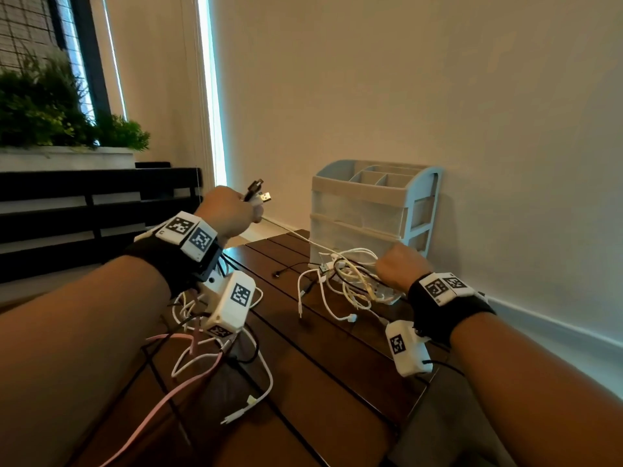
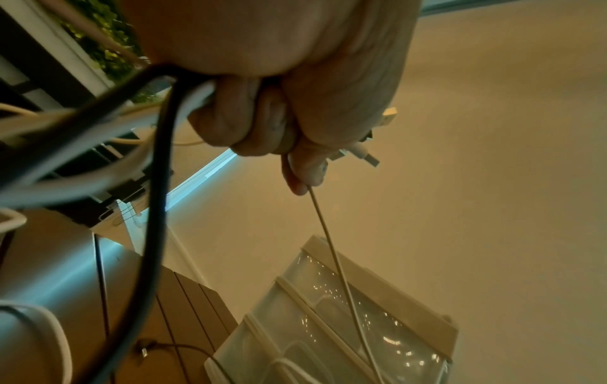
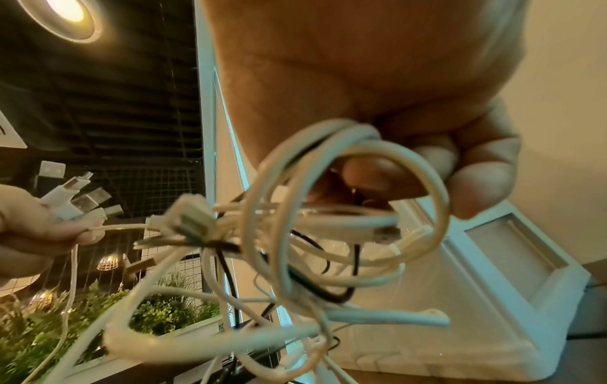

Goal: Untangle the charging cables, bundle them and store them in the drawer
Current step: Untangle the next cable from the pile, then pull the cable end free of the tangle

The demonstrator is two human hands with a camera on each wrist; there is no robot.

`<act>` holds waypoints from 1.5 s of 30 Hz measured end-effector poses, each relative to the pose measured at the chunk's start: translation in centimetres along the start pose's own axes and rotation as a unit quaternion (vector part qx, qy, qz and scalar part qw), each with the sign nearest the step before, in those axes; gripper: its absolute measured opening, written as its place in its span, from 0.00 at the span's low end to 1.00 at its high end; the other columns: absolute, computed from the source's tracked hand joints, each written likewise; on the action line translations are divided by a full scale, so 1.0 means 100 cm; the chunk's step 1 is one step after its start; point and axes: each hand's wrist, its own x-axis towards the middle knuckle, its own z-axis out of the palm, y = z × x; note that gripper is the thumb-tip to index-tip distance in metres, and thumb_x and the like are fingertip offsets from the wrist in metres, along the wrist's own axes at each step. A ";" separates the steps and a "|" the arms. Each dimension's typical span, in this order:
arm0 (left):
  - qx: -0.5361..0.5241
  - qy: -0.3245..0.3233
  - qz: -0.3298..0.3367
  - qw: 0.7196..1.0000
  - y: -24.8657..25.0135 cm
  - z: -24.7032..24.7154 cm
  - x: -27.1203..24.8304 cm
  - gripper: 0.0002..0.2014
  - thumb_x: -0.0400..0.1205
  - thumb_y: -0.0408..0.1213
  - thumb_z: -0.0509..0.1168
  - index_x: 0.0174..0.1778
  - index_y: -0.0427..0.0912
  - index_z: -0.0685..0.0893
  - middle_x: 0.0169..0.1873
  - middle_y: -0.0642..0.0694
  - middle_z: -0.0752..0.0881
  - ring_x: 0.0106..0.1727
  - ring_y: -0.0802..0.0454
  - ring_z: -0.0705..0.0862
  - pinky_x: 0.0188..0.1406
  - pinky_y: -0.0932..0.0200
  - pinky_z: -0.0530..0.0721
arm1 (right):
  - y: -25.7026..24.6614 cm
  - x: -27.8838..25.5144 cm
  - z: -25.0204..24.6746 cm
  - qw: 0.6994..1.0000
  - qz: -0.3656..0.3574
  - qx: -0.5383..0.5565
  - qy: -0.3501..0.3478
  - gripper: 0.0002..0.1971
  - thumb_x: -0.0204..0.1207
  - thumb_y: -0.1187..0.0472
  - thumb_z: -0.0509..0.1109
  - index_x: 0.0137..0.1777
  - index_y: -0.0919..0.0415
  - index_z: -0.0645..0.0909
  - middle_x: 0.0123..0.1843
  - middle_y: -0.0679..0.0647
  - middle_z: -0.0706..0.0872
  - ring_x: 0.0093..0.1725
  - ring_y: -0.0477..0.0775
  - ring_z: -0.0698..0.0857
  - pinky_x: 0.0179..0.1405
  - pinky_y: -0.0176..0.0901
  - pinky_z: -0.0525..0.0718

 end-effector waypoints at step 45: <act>0.245 -0.177 0.171 0.938 -0.001 0.068 -0.051 0.06 0.76 0.30 0.65 0.36 0.33 0.85 0.30 0.42 0.83 0.37 0.43 0.82 0.33 0.56 0.77 | -0.059 -0.036 -0.013 0.982 -0.184 0.032 0.018 0.10 0.76 0.61 0.67 0.34 0.58 0.80 0.30 0.49 0.77 0.33 0.50 0.77 0.32 0.39 0.73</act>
